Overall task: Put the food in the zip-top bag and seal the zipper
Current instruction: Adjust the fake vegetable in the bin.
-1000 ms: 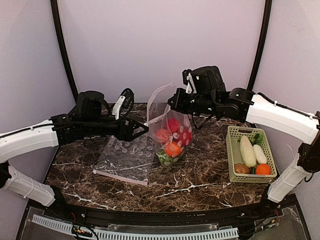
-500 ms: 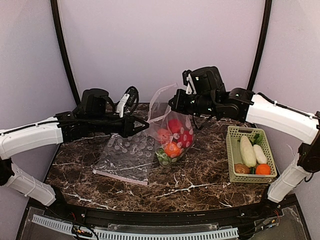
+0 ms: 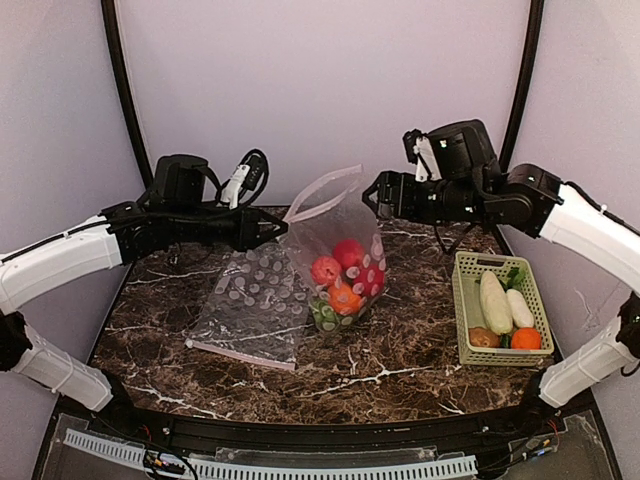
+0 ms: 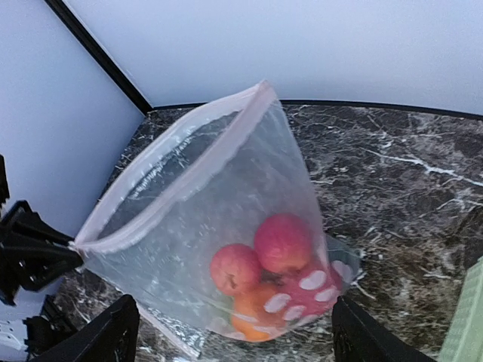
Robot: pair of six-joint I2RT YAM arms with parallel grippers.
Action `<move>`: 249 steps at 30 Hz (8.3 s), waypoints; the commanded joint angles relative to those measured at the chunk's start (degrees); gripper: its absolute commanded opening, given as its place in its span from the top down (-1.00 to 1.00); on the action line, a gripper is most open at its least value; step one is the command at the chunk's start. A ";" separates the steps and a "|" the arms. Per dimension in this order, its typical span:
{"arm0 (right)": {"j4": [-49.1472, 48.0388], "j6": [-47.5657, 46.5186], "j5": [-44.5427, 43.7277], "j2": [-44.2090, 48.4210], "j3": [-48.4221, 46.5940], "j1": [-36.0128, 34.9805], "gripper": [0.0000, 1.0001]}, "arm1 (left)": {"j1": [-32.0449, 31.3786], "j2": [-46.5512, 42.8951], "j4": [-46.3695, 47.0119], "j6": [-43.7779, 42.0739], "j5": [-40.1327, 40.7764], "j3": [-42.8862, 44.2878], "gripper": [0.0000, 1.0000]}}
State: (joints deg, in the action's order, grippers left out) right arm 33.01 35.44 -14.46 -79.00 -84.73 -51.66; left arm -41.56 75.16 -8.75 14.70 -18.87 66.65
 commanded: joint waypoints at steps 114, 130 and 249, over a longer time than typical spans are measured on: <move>12.67 36.68 11.61 23.59 49.79 37.78 -0.83 | 1.40 -2.85 6.90 -12.90 -20.94 -5.87 0.99; 5.00 35.57 12.20 12.85 49.25 37.55 -0.78 | 1.40 -3.79 6.65 -13.33 -20.53 -6.34 0.99; 13.52 3.53 11.24 28.47 41.13 36.37 0.00 | -1.43 0.19 4.27 -11.87 -19.40 -1.93 0.99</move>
State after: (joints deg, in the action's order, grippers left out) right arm 47.97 38.35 -2.57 -49.41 -49.60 -14.96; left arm -42.57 75.55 -4.78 1.58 -37.74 63.37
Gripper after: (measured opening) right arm 0.600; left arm 0.080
